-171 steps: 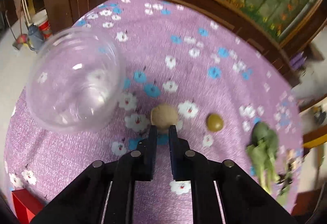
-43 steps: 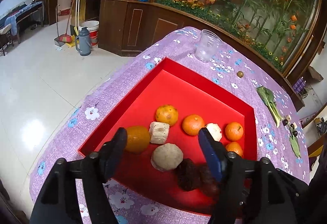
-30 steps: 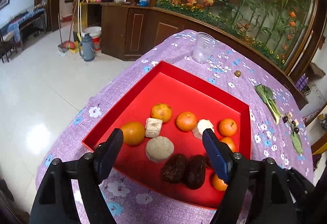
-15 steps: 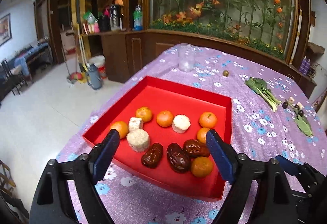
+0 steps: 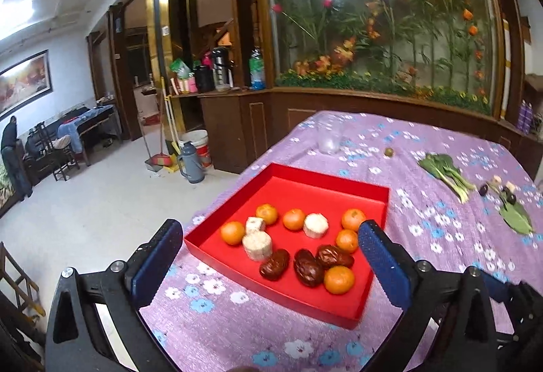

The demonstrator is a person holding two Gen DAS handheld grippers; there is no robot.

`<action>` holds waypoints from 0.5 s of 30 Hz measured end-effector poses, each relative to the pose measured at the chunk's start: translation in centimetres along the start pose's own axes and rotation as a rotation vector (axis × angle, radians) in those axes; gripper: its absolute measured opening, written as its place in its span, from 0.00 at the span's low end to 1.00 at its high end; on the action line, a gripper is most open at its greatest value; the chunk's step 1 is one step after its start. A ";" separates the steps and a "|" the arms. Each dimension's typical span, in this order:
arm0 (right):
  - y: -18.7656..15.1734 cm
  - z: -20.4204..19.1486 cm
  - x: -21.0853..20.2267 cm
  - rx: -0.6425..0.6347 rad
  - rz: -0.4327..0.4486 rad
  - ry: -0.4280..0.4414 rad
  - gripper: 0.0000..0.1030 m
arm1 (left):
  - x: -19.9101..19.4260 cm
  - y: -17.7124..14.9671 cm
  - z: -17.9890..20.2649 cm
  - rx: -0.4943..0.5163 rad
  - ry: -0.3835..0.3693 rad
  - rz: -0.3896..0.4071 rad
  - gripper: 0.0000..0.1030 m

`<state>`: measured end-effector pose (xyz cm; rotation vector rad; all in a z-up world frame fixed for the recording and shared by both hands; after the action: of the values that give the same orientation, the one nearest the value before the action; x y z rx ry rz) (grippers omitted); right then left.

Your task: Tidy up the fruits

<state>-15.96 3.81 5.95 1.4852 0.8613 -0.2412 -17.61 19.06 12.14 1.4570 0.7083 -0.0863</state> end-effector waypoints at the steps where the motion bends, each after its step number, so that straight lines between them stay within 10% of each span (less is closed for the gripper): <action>1: 0.0 0.0 -0.2 -0.003 0.006 0.000 0.79 | 0.0 -0.2 0.2 0.002 -0.007 -0.012 1.00; 15: -0.8 -1.4 -0.5 -0.083 0.038 -0.010 0.84 | 2.0 -2.0 2.7 0.080 -0.009 -0.120 1.00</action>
<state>-17.24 4.81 5.84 1.4210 0.8247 -0.1825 -15.87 17.02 9.29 1.4883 0.7926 -0.2160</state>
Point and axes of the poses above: each gripper's, at about its wrist camera, not at the fingertips, and x roughly the way its jaws point, z to its right, y to its top, the point moved 1 cm from there along x, roughly the way its jaws point, and after that the axes turned 4 degrees about -y, right-handed, at the moved point
